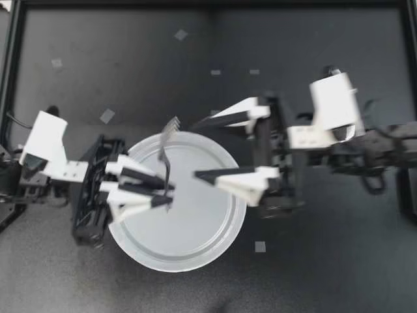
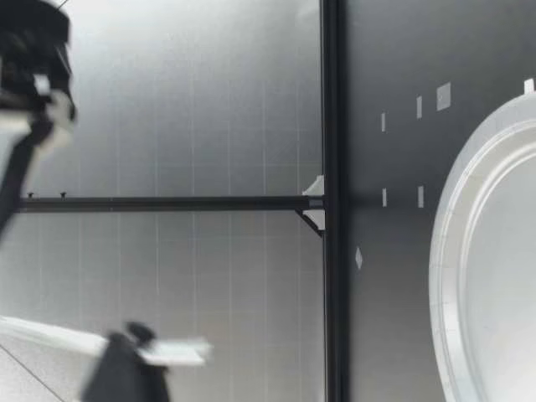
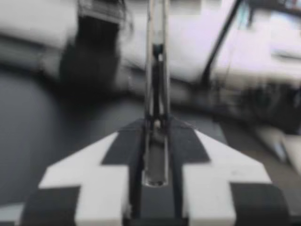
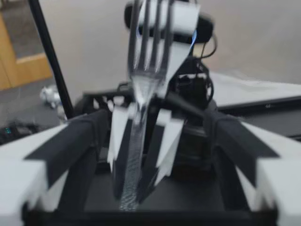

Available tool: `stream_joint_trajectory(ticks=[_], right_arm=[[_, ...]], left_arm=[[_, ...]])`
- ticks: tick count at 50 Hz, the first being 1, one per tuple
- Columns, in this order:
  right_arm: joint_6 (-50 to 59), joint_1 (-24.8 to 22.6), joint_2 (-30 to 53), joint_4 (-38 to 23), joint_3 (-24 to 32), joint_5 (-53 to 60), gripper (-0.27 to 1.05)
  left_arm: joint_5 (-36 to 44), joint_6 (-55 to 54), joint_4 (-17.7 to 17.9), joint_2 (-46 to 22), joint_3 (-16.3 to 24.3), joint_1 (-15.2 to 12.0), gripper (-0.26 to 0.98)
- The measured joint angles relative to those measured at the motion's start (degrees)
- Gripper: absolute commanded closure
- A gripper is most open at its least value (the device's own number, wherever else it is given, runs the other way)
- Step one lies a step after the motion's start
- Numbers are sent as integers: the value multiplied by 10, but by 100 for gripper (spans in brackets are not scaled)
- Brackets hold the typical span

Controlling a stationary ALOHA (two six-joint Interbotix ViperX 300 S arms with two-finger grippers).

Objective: Pick up the fork and place it on the plate.

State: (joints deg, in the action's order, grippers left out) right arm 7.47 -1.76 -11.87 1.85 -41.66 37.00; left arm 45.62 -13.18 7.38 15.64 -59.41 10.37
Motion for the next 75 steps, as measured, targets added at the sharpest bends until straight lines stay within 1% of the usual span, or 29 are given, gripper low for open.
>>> stream_joint_trajectory(ticks=[1,2,3,5,6,7,8,10,11,13,14,16,17,19,20,21,22,24,25,27,28,31,33,36,38,39,42,48,75], right_arm=[[0,0,0,0,0,0,0],[0,0,0,0,0,0,0],[0,0,-21,7,-16,-1,0],[1,1,-44,12,-35,-4,0],[1,1,-44,12,-35,-4,0],[1,1,-44,12,-35,-4,0],[1,0,-65,18,-54,-9,0],[1,0,-65,18,-54,-9,0],[1,0,-80,25,-69,-14,0],[1,0,-80,25,-69,-14,0],[1,1,-88,31,-81,-19,0],[1,1,-88,31,-81,-19,0],[2,1,-91,33,-86,-22,0],[6,1,-90,34,-87,-24,0],[6,1,-90,34,-87,-24,0],[6,1,-90,34,-87,-24,0],[10,1,-84,34,-87,-24,0],[10,1,-84,34,-87,-24,0],[13,1,-76,34,-87,-24,0],[13,1,-76,34,-87,-24,0],[15,1,-69,34,-87,-24,0],[18,1,-64,35,-87,-24,0],[18,1,-64,35,-87,-24,0],[21,1,-62,35,-87,-24,0],[27,1,-59,35,-88,-24,0],[27,1,-59,35,-88,-24,0],[39,1,-45,35,-88,-23,0],[47,1,-29,34,-88,-11,0],[61,0,-7,34,-88,12,0]], left_arm=[[-54,-14,3,15,-6,11,77],[-54,-14,3,15,-6,11,77],[-129,-36,8,34,-11,21,77],[-129,-36,8,34,-11,21,77],[-187,-52,12,48,-13,32,77],[-187,-52,12,48,-13,32,77],[-261,-79,17,65,-15,44,77],[-261,-79,17,65,-15,44,77],[-327,-105,20,79,-18,58,77],[-327,-105,20,79,-18,58,77],[-381,-135,24,87,-26,72,77],[-381,-135,24,87,-26,72,77],[-413,-163,30,87,-40,86,77],[-413,-163,30,87,-40,86,77],[-425,-192,36,83,-54,99,77],[-425,-192,36,83,-54,99,77],[-434,-220,40,70,-71,114,77],[-434,-220,40,70,-71,114,77],[-443,-249,42,58,-83,129,77],[-443,-249,42,58,-83,129,77],[-456,-273,42,47,-91,141,77],[-475,-289,42,44,-92,148,77],[-475,-289,42,44,-92,148,77],[-540,-302,42,44,-93,150,77],[-540,-302,42,44,-93,150,77],[-570,-304,42,45,-92,150,77],[-599,-308,42,45,-90,151,77],[-632,-322,42,45,-84,151,77],[-642,-339,34,29,-80,151,77]])
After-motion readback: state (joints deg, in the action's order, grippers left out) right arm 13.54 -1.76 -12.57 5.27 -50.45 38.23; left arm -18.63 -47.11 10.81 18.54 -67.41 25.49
